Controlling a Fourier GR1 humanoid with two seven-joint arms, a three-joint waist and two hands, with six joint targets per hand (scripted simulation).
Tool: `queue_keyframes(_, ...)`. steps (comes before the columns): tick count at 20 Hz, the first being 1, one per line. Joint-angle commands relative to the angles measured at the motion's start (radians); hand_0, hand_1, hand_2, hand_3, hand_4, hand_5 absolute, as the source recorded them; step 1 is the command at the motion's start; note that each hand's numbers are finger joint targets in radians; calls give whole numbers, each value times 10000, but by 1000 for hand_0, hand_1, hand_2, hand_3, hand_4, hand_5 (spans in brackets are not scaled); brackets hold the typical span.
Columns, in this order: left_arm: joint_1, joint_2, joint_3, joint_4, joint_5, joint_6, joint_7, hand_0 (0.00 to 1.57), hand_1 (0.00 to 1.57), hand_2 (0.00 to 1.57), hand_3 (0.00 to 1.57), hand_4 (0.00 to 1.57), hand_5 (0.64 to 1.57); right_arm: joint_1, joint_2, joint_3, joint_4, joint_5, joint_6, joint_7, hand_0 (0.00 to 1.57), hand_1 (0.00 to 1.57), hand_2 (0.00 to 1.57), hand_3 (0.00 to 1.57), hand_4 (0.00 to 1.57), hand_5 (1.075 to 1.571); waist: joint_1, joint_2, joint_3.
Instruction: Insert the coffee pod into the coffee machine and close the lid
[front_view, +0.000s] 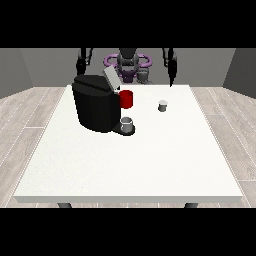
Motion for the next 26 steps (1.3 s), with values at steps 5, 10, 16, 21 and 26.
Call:
queue_keyframes(5,487,61,-253,-350,384,-1138,-1553,0,0,0,0,264,1571,-229,111,-496,652,-174,-117,-94,0,0,0,0,128,1571,797,-737,136)
queue_keyframes(10,185,899,19,-142,-634,-843,-1505,0,0,0,0,213,1571,-10,567,-1029,50,-270,-1007,-907,0,0,0,0,94,1571,29,-1011,138)
queue_keyframes(16,-1884,1816,1130,1305,-624,-1057,-544,0,0,0,0,0,1571,-585,1081,-346,-216,75,-1282,-903,0,0,0,0,169,1571,-664,-124,133)
queue_keyframes(21,-2516,2201,1343,2733,-632,-1610,-422,0,0,0,0,0,1571,-498,978,-235,-362,-27,-1028,-864,0,0,0,0,168,1571,-903,90,133)
queue_keyframes(26,-3029,2126,1493,4377,-1245,-1123,-1484,0,0,0,0,0,1571,-854,1095,291,-517,-19,-1411,-1357,0,0,0,0,233,1571,-1126,958,129)
